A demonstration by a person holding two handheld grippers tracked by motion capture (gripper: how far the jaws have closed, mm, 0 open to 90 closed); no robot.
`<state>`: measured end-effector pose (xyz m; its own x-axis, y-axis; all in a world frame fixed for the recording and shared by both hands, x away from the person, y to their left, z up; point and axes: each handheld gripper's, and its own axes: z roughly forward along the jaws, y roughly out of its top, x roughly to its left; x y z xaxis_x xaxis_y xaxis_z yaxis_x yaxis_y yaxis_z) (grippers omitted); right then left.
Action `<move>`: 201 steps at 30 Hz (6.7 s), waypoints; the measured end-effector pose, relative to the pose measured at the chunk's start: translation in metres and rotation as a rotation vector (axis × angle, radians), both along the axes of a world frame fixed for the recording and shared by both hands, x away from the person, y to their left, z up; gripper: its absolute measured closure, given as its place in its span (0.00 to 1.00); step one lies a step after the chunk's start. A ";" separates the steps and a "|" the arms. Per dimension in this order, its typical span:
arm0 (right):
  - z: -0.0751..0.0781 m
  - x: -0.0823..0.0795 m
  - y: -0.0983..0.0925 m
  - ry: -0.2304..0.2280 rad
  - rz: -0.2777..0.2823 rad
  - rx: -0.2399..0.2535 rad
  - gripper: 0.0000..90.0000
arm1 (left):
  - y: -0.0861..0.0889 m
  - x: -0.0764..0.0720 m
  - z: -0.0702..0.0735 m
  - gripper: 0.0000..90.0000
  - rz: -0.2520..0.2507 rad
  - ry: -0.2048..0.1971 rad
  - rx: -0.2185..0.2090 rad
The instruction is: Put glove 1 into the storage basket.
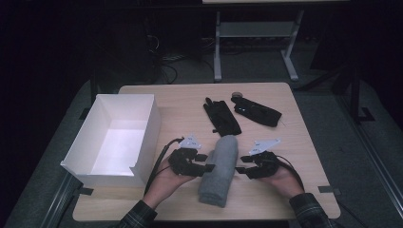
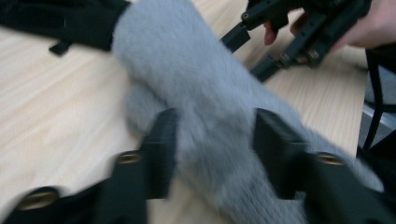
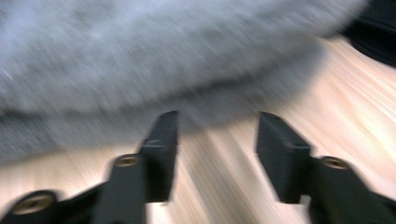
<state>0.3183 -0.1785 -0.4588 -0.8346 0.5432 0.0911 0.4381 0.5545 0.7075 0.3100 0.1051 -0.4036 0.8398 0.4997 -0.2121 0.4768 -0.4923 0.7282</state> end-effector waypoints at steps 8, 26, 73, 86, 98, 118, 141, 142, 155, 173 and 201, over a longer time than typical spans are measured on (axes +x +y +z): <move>-0.007 -0.011 -0.041 -0.002 -0.136 -0.033 0.27 | -0.017 0.022 -0.006 0.19 0.022 0.004 0.008; -0.014 -0.014 -0.050 -0.009 -0.162 -0.051 0.20 | -0.043 0.031 -0.050 0.14 0.023 0.054 0.120; -0.023 -0.013 -0.048 -0.049 -0.159 -0.016 0.13 | -0.017 0.025 0.018 0.73 -0.023 0.061 0.045; -0.023 -0.013 -0.049 -0.050 -0.160 -0.014 0.13 | 0.018 0.040 0.082 0.73 0.048 0.005 0.044; -0.023 -0.013 -0.049 -0.054 -0.162 -0.019 0.13 | 0.065 0.059 0.137 0.73 0.109 -0.021 0.009; -0.023 -0.013 -0.049 -0.055 -0.167 -0.018 0.14 | 0.186 0.066 0.182 0.73 0.340 -0.057 -0.006; -0.023 -0.012 -0.049 -0.050 -0.185 -0.016 0.14 | 0.247 0.086 0.069 0.72 0.439 0.172 0.120; -0.023 -0.012 -0.049 -0.051 -0.184 -0.016 0.14 | 0.247 0.087 0.065 0.72 0.442 0.181 0.126; -0.023 -0.012 -0.049 -0.050 -0.183 -0.018 0.14 | 0.253 0.106 -0.001 0.65 0.472 0.294 0.202; -0.023 -0.012 -0.049 -0.050 -0.183 -0.019 0.14 | 0.251 0.109 0.004 0.25 0.572 0.166 0.231; -0.023 -0.012 -0.049 -0.051 -0.185 -0.016 0.14 | 0.179 0.089 0.104 0.21 0.422 -0.046 0.108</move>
